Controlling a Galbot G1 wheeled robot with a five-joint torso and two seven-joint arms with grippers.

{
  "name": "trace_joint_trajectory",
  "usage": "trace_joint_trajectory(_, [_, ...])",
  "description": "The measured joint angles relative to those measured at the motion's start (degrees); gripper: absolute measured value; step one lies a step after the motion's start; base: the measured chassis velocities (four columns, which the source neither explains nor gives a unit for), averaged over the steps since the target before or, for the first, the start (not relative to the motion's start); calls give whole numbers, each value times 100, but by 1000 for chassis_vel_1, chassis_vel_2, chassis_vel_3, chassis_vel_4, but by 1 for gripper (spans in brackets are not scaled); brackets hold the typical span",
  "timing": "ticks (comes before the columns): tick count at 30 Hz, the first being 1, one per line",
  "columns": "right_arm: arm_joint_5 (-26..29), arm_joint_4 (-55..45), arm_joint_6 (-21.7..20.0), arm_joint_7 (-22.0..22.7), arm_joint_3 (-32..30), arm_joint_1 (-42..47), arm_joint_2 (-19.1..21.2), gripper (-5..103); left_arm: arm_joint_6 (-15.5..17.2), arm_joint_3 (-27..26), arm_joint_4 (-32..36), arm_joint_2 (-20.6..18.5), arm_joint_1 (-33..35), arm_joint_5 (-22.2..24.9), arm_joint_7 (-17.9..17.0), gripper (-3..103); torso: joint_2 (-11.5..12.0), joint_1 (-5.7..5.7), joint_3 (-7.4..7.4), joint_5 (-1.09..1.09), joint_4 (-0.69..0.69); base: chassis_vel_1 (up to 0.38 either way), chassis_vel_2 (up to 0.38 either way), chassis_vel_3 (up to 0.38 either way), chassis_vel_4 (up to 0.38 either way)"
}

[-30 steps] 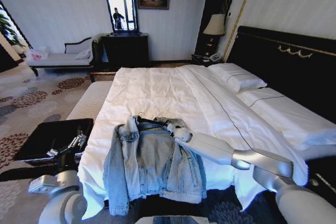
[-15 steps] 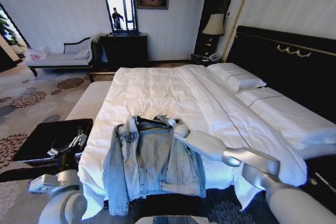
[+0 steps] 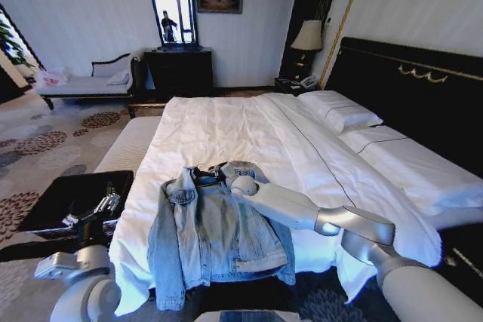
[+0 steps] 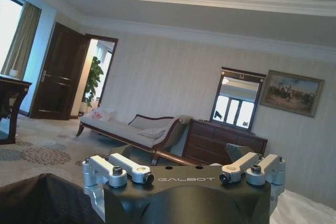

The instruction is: Pick up the clothes from the bed and hang them on the clothes hanger.

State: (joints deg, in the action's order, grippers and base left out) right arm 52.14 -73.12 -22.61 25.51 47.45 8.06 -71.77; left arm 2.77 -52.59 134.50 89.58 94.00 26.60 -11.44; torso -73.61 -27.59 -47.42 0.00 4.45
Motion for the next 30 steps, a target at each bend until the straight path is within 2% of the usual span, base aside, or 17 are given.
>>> trace_joint_trajectory(7, [224, 214, -13, 169, 76, -1, -322, 3, -2, 32, -61, -7, -43, 3, 1, 100, 0, -1, 0, 0, 3, 0, 0, 0, 0])
trace_joint_trajectory(15, [1017, -173, 182, 574, 393, -40, -861, 3, -25, -35, -104, -4, -51, 29, 2, 100, 0, 0, 0, -2, 1, 0, 0, 0, 0])
trace_joint_trajectory(17, [1038, -191, 181, 591, 407, -40, -875, 3, -27, -43, -104, -4, -49, 37, 2, 100, 0, 0, 0, -2, 1, 0, 0, 0, 0])
trace_joint_trajectory(20, [1510, -510, 23, 1093, 640, 78, -1052, 3, -35, -219, -96, -14, -11, 170, 5, 100, 0, 0, 0, -1, -1, 0, 0, 0, 0])
trace_joint_trajectory(21, [1510, -510, 23, 1093, 640, 78, -1052, 3, -35, -219, -96, -14, -11, 170, 5, 100, 0, 0, 0, -1, -1, 0, 0, 0, 0])
trace_joint_trajectory(26, [1841, -770, -449, 1863, 893, 273, -889, 3, -65, -374, -84, -37, 44, 275, 6, 100, 0, 1, 0, 0, 2, 0, 0, 0, 0])
trace_joint_trajectory(30, [1791, -800, -520, 2053, 937, 420, -740, 3, -86, -317, -84, -9, 51, 237, 8, 100, 0, 1, 0, 0, 3, 0, 0, 0, 0])
